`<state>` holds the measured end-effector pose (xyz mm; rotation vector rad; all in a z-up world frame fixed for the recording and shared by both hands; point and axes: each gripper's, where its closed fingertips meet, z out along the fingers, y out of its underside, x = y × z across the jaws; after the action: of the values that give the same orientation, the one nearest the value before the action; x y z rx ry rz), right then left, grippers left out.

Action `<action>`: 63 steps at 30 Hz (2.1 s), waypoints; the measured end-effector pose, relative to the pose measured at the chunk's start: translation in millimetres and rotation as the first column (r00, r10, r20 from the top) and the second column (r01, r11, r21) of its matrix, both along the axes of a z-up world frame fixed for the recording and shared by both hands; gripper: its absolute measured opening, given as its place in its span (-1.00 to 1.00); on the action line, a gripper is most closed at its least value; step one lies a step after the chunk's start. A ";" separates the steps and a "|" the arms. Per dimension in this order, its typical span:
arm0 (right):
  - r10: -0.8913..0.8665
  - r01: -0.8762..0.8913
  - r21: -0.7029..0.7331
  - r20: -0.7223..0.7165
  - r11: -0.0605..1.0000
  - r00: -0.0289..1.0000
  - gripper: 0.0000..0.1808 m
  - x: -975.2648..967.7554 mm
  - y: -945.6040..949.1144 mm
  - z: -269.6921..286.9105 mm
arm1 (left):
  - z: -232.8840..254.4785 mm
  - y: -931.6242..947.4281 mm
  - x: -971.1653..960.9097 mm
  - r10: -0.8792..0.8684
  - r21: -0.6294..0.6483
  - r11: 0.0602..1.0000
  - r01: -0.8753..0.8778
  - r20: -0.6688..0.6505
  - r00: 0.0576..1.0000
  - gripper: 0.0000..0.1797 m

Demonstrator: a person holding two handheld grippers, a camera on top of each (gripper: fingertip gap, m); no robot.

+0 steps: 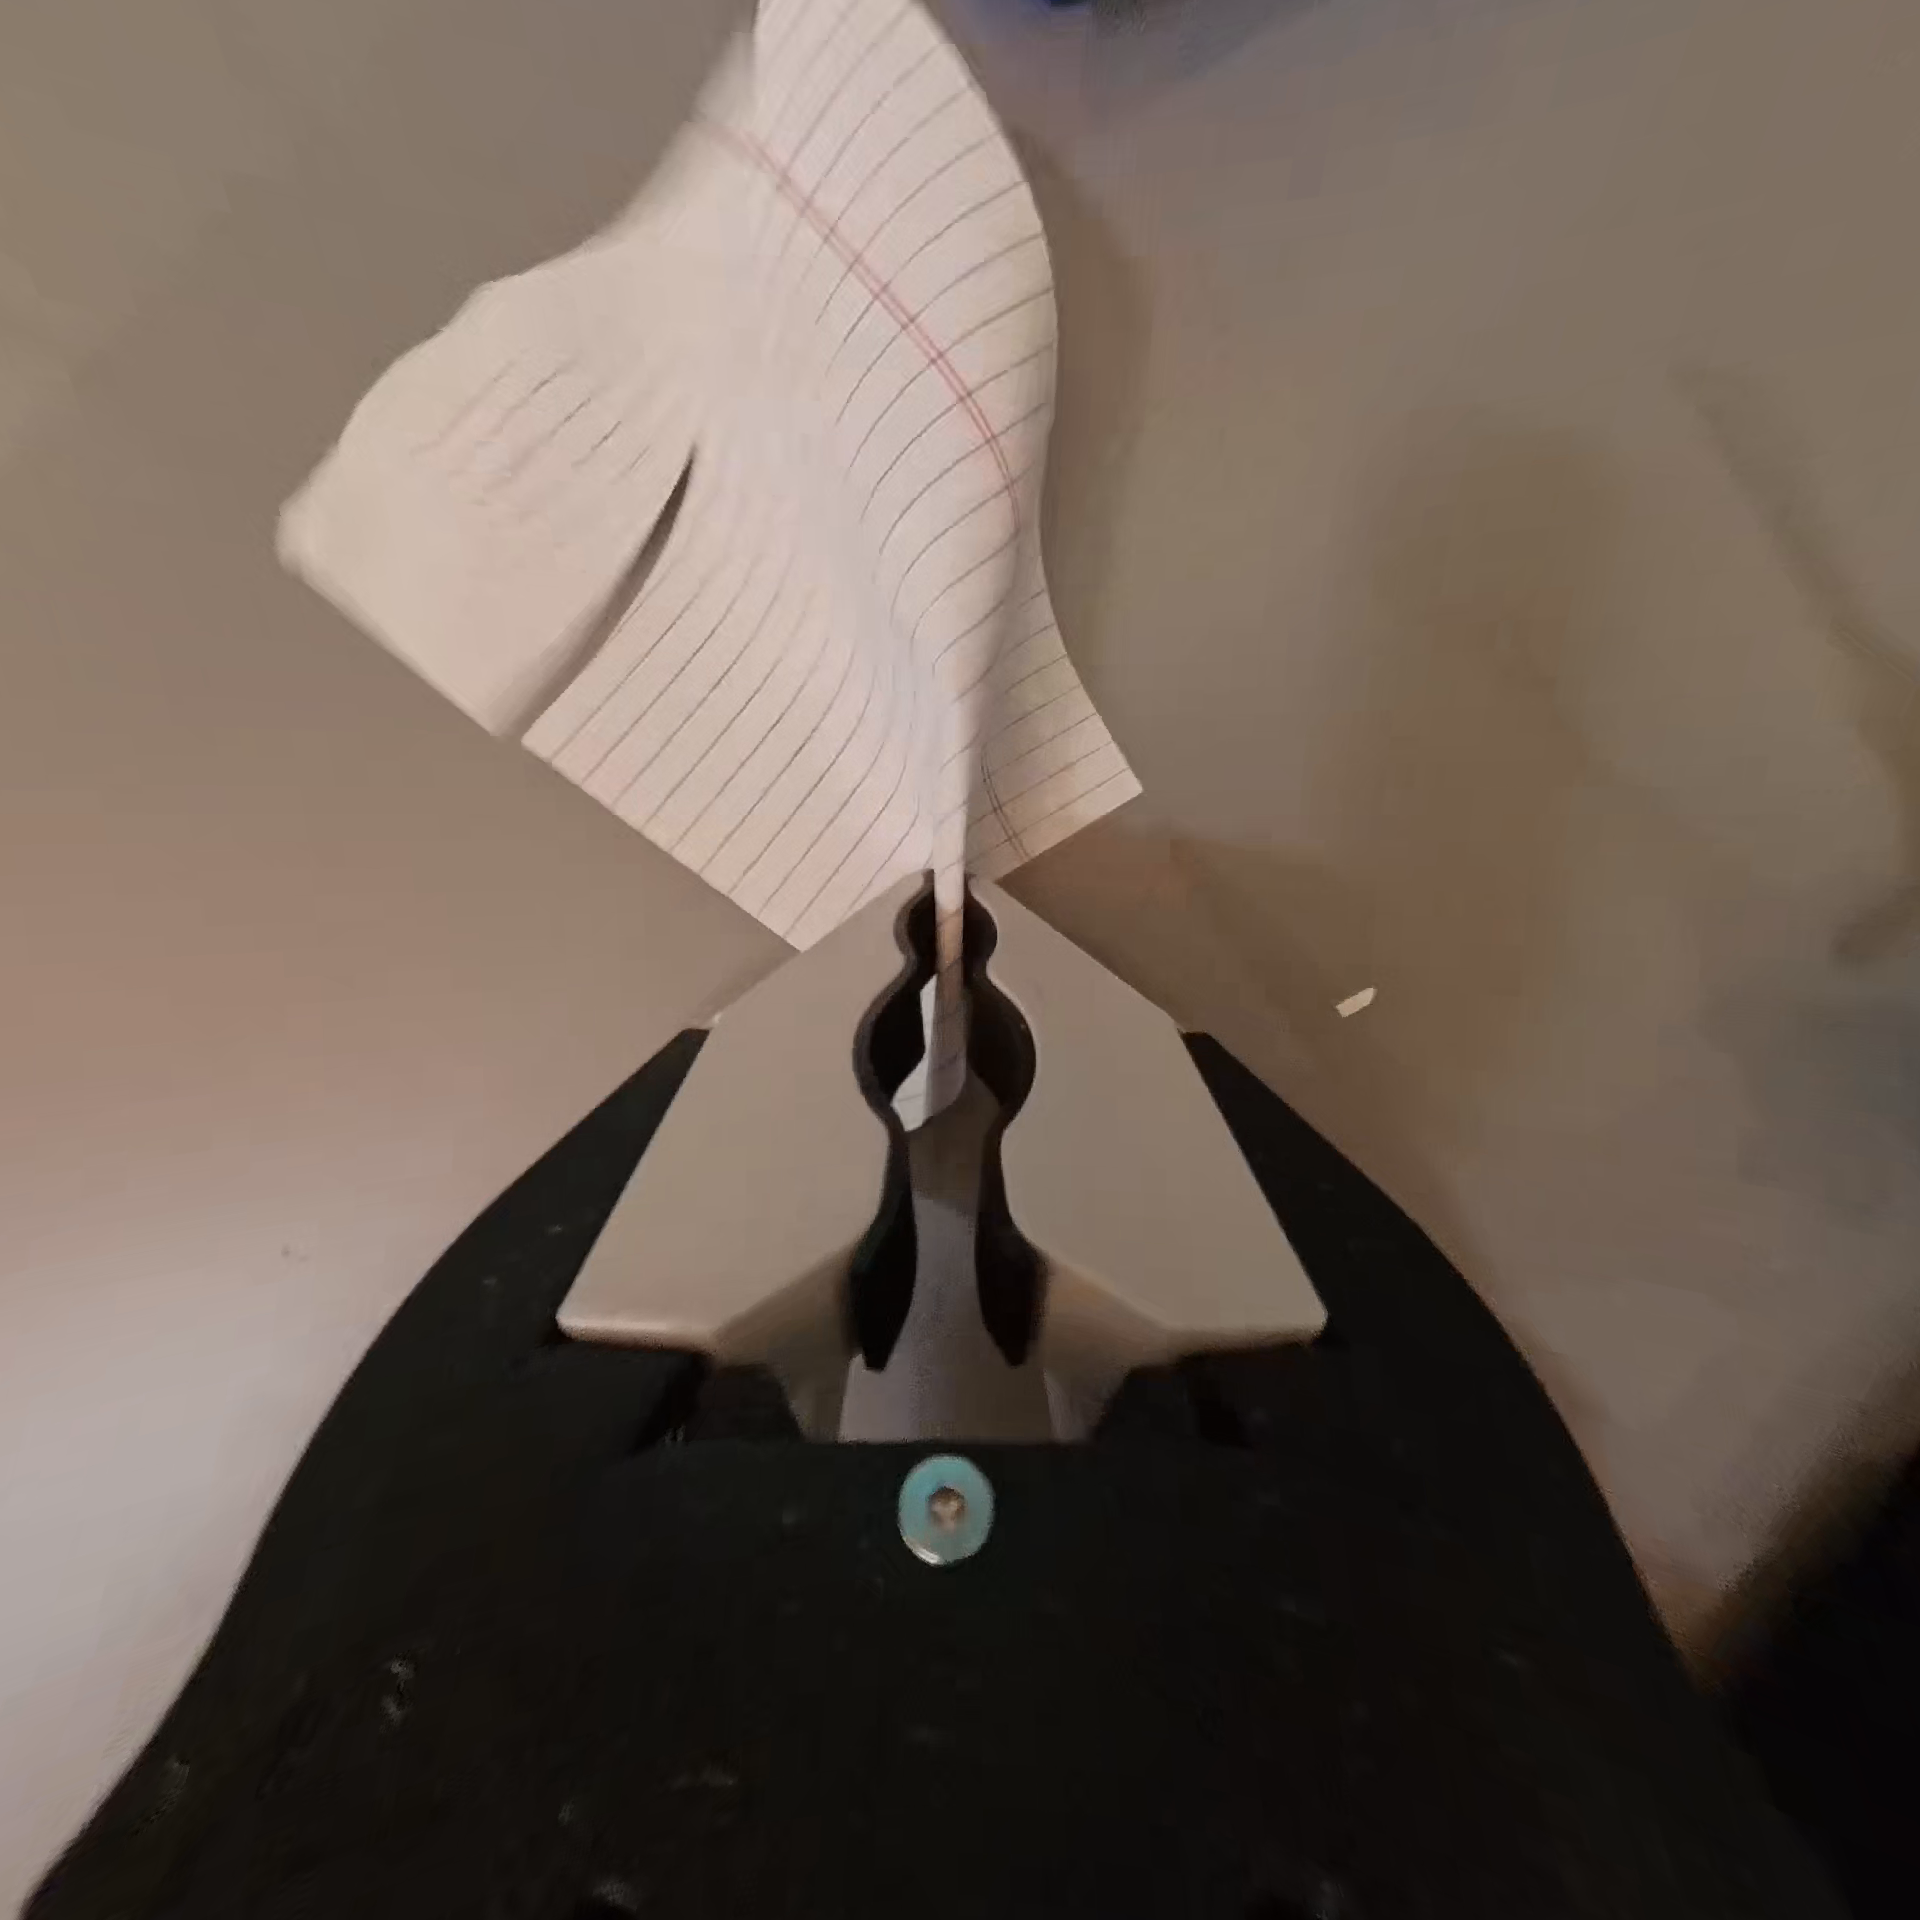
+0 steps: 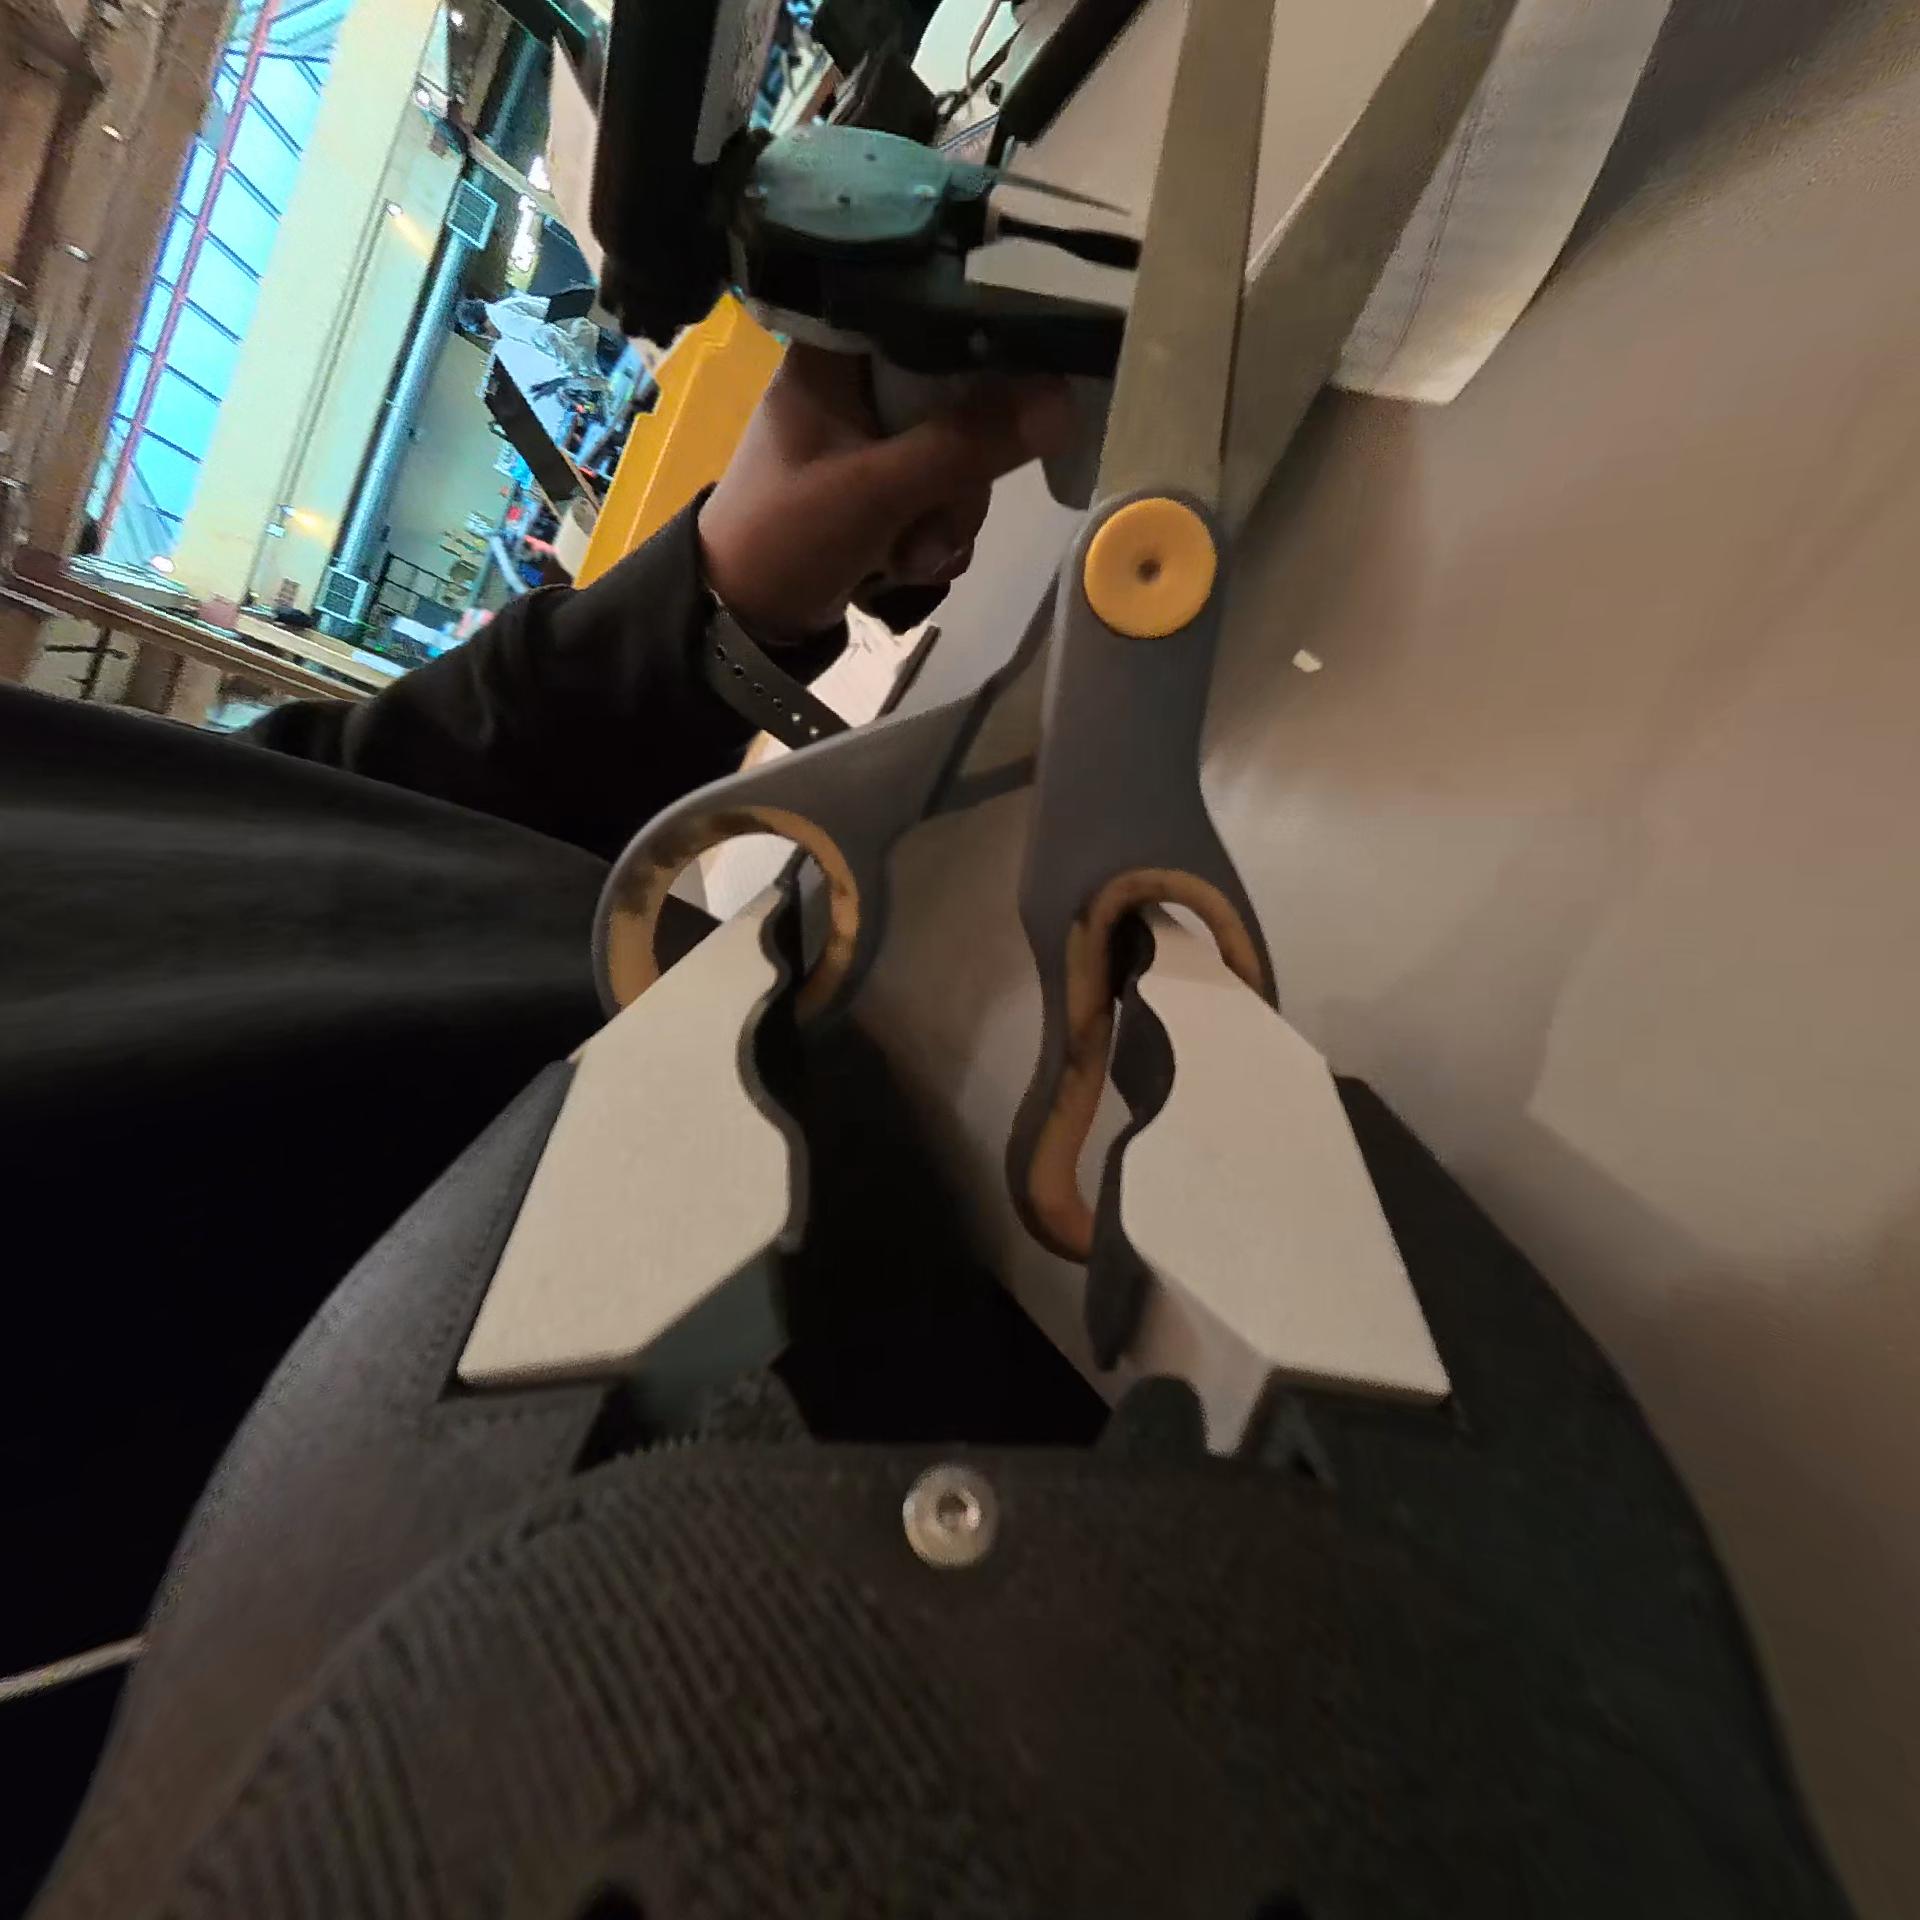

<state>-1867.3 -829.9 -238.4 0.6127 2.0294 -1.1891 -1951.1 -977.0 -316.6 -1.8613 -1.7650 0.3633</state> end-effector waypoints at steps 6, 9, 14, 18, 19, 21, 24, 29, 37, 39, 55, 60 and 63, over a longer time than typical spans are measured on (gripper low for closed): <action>0.080 -0.078 -0.030 0.058 0.996 0.995 -0.31 9.4 -5.8 2.5 | 59.2 7.1 -8.8 0.021 0.228 0.973 0.025 -0.197 0.980 -1.00; 0.132 -0.124 -0.086 0.099 0.989 0.986 -0.31 15.7 -15.4 8.8 | 84.4 6.5 -8.9 -0.006 0.222 0.972 0.070 -0.275 0.961 -1.00; 0.204 -0.177 -0.166 0.159 0.970 0.966 -0.30 25.0 -30.5 21.9 | 94.6 -9.4 -4.0 -0.145 -0.121 0.987 0.110 -0.333 0.932 -1.00; 0.244 -0.210 -0.192 0.175 0.959 0.954 -0.28 30.5 -38.8 29.5 | 94.0 -17.8 1.7 -0.323 -0.508 0.849 0.147 -0.280 0.904 -1.00; 0.252 -0.214 -0.203 0.185 0.955 0.950 -0.28 31.4 -40.3 31.6 | 96.1 -16.9 2.1 -0.357 -0.570 0.808 0.149 -0.273 0.893 -1.00; 0.262 -0.213 -0.226 0.211 0.950 0.942 -0.28 31.6 -42.9 35.8 | 97.5 -14.6 3.5 -0.403 -0.651 0.742 0.158 -0.246 0.881 -1.00; 0.266 -0.207 -0.242 0.242 0.948 0.933 -0.24 29.3 -45.2 38.9 | 103.7 -11.2 4.7 -0.469 -0.752 0.640 0.159 -0.218 0.856 -1.00; 0.289 -0.193 -0.297 0.325 0.935 0.900 -0.23 26.7 -46.4 49.4 | 105.6 -8.3 8.1 -0.573 -0.894 0.407 0.189 -0.089 0.815 -1.00; 0.286 -0.153 -0.334 0.400 0.930 0.871 -0.33 24.5 -45.5 54.3 | 111.2 5.5 13.4 -0.651 -0.942 0.277 0.189 -0.039 0.758 -1.00; 0.283 -0.140 -0.342 0.413 0.929 0.866 -0.35 23.7 -44.9 54.9 | 112.8 7.0 13.6 -0.658 -0.946 0.268 0.184 -0.041 0.752 -1.00; 0.297 -0.132 -0.374 0.428 0.918 0.854 -0.63 30.0 -42.2 60.7 | 125.2 15.9 13.5 -0.682 -0.958 0.246 0.145 -0.065 0.728 -1.00; 0.293 -0.116 -0.380 0.451 0.918 0.843 -0.55 27.0 -41.0 59.3 | 133.0 17.2 15.3 -0.704 -0.966 0.225 0.126 -0.072 0.706 -1.00; 0.301 -0.118 -0.386 0.457 0.915 0.837 -0.55 27.8 -40.3 59.1 | 133.3 20.0 18.3 -0.731 -0.969 0.200 0.143 -0.051 0.681 -1.00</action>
<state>-1839.5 -870.2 -179.3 0.4499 1.3593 -1.0724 -1932.8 -957.0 -183.3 -2.5209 -0.3812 1.7427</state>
